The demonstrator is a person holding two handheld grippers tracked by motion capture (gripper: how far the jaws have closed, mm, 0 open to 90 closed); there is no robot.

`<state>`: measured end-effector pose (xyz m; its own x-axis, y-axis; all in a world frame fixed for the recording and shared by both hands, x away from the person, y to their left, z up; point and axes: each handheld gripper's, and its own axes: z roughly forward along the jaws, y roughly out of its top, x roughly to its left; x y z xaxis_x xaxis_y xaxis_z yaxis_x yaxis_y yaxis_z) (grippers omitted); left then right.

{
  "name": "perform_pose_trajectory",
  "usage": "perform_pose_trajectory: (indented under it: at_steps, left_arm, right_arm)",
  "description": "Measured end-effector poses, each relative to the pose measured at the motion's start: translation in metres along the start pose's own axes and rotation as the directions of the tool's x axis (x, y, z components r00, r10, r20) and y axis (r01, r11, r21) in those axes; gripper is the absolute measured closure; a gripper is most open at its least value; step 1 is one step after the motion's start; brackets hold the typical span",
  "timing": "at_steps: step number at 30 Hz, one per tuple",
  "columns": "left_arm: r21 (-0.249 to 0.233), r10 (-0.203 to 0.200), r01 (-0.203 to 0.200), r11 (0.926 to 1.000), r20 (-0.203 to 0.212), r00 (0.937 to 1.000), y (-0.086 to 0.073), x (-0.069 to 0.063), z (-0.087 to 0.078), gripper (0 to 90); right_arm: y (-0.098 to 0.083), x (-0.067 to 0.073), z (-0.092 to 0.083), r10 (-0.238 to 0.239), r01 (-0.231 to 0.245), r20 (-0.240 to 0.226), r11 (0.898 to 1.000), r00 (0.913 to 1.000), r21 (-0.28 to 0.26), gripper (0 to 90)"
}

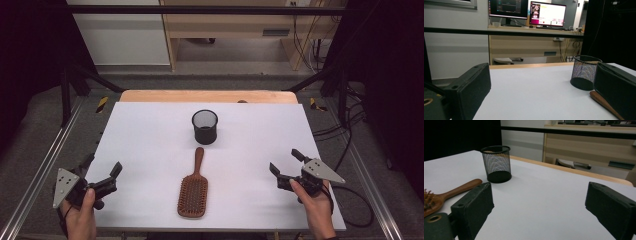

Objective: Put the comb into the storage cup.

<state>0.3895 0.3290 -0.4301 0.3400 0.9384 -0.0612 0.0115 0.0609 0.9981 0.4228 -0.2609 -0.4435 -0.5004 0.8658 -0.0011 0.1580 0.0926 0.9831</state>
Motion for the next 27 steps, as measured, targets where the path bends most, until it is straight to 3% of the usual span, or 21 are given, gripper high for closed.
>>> perform_pose_trajectory:
  at_steps: [5,12,17,20,27]
  left_arm:
    - [0.011,0.014,-0.014,0.9998,0.005,0.9999,-0.001,-0.002,0.002,1.4]
    - [0.023,0.029,-0.029,0.9993,0.009,0.9995,-0.002,-0.006,0.003,1.4]
    - [0.016,0.041,-0.042,0.9990,0.011,0.9991,-0.001,-0.006,0.003,1.4]
    - [0.013,0.023,-0.023,0.9996,0.003,0.9997,-0.002,-0.003,0.002,1.4]
    - [0.019,0.015,-0.014,0.9997,-0.004,0.9999,-0.003,-0.002,0.002,1.6]
  right_arm:
    - [0.001,0.001,0.002,0.015,-0.015,-0.006,1.000,0.9999,0.028,7.4]
    - [0.003,0.002,0.004,0.067,-0.068,0.023,0.997,0.9975,0.035,9.8]
    - [0.009,0.008,0.010,0.051,-0.052,0.020,0.998,0.9985,0.046,13.3]
    - [0.014,0.014,0.020,0.041,-0.042,0.014,0.997,0.9991,0.057,16.0]
    - [0.031,0.026,0.041,0.010,-0.007,-0.032,0.994,0.9994,0.105,17.3]
